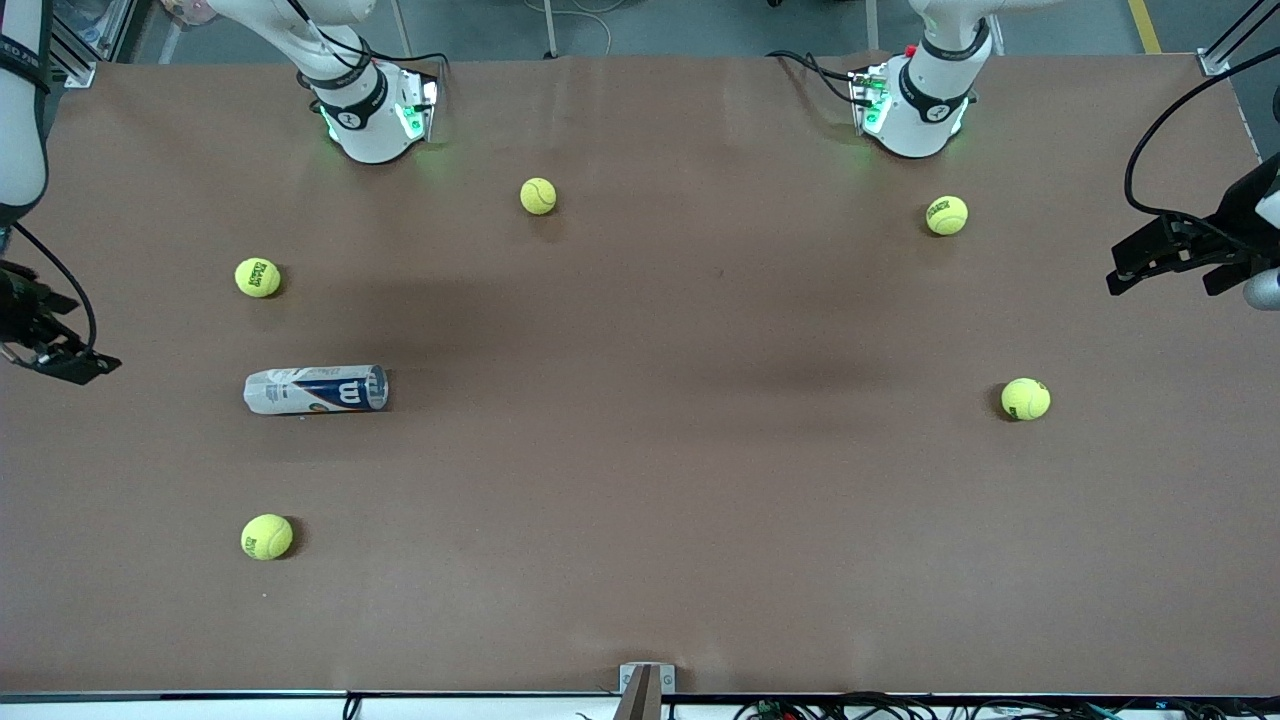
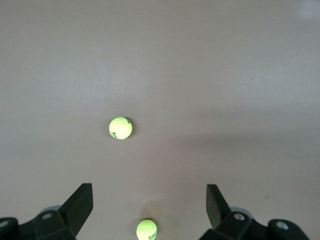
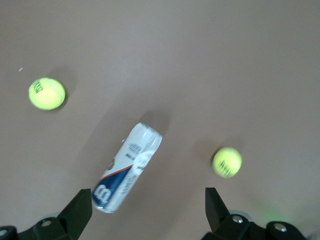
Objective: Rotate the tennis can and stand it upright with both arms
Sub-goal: 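Reach the right gripper down and grasp the white tennis can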
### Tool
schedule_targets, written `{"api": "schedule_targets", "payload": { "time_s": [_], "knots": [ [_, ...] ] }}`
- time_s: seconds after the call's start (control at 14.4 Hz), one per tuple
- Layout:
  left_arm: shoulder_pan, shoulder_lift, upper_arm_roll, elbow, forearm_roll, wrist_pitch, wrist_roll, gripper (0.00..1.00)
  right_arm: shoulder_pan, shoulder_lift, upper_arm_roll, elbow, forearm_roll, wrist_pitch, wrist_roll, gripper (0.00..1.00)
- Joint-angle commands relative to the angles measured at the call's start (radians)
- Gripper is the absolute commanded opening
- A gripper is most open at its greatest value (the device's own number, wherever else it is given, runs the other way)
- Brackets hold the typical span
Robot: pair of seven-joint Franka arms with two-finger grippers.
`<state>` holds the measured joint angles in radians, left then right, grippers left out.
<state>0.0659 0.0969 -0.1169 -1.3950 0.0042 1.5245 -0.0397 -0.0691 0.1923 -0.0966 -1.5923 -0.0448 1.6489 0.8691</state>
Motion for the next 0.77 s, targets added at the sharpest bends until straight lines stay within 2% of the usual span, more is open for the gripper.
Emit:
{"api": "schedule_targets", "payload": {
  "time_s": [0.0,0.28,0.42,0.7],
  "knots": [
    [0.006,-0.013,-0.003,0.005,0.008,-0.018,0.004,1.0,0.002,0.018,0.003,-0.05,0.048,0.015,0.251,1.0],
    [0.006,-0.013,-0.003,0.005,0.008,-0.018,0.004,1.0,0.014,0.079,0.005,-0.118,0.089,0.073,0.444,1.0],
    [0.006,-0.013,-0.003,0.005,0.008,-0.018,0.004,1.0,0.041,0.14,0.005,-0.146,0.089,0.124,0.543,1.0],
    [0.006,-0.013,-0.003,0.005,0.01,-0.018,0.004,1.0,0.098,0.185,0.005,-0.29,0.089,0.368,0.674,1.0]
  ]
}}
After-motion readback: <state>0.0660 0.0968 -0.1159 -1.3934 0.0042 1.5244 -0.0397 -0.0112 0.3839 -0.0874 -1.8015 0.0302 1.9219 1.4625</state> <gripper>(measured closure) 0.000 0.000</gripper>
